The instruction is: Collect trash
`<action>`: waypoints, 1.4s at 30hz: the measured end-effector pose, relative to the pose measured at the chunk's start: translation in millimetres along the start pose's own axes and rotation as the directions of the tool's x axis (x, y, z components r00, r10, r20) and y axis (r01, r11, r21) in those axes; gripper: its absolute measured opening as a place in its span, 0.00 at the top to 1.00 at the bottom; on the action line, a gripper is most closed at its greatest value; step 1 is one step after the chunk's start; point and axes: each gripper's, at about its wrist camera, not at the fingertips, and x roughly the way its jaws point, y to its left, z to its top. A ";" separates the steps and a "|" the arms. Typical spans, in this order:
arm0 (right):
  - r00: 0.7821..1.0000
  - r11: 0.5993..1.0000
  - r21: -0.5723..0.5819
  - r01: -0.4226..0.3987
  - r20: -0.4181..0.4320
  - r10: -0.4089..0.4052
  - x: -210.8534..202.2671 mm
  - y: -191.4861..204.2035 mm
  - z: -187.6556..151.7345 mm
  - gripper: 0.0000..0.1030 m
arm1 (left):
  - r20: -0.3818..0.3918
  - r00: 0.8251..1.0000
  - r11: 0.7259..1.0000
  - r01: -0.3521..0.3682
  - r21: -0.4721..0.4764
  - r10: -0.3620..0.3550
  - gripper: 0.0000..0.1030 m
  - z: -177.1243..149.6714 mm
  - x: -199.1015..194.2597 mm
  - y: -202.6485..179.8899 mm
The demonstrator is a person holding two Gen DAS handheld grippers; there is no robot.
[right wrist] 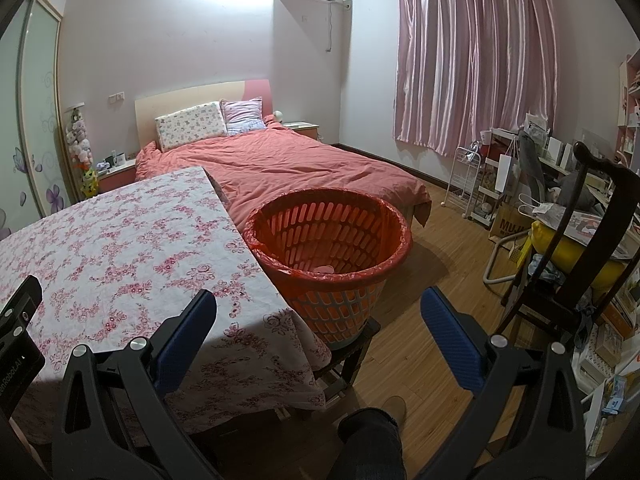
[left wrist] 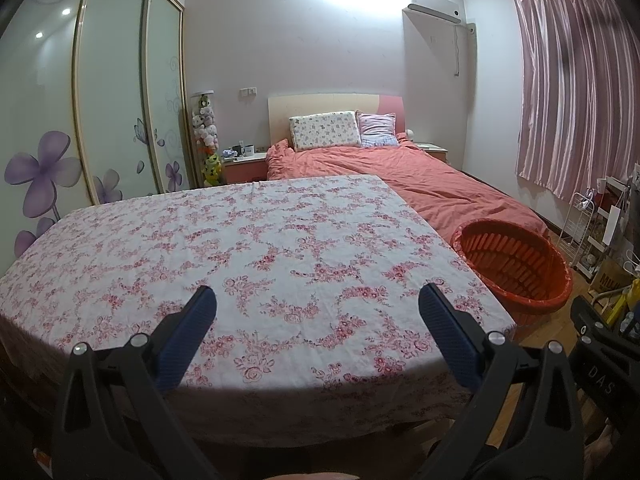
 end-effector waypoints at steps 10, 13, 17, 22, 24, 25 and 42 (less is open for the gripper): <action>1.000 1.000 0.000 0.000 -0.001 0.000 -0.1 -0.8 0.3 0.02 | -0.001 1.000 1.000 0.000 -0.001 0.000 0.04 0.2 0.2 0.4; 1.000 1.000 0.000 0.000 0.000 0.000 0.1 -0.6 0.1 0.02 | -0.001 1.000 1.000 0.000 0.000 0.000 0.04 0.3 0.3 0.5; 1.000 1.000 0.001 0.000 -0.001 0.000 0.1 -0.6 0.1 0.02 | -0.001 1.000 1.000 0.001 0.000 -0.001 0.04 0.5 0.4 0.6; 1.000 1.000 0.000 -0.001 -0.001 0.001 0.1 -0.8 0.2 0.02 | -0.003 1.000 1.000 0.000 0.000 0.000 0.04 -0.1 0.6 0.5; 1.000 1.000 0.000 0.000 -0.002 0.000 0.0 -1.1 0.4 0.02 | -0.002 1.000 1.000 0.000 0.000 0.000 0.04 0.0 0.5 0.5; 1.000 1.000 0.001 0.000 -0.001 0.000 0.1 -0.8 0.3 0.02 | -0.002 1.000 1.000 0.000 0.000 0.000 0.04 0.1 0.6 0.5; 1.000 1.000 0.003 -0.001 -0.003 0.001 -1.0 -1.3 -1.0 0.02 | -0.006 1.000 1.000 0.001 0.002 -0.001 0.04 -4.0 -0.4 -1.4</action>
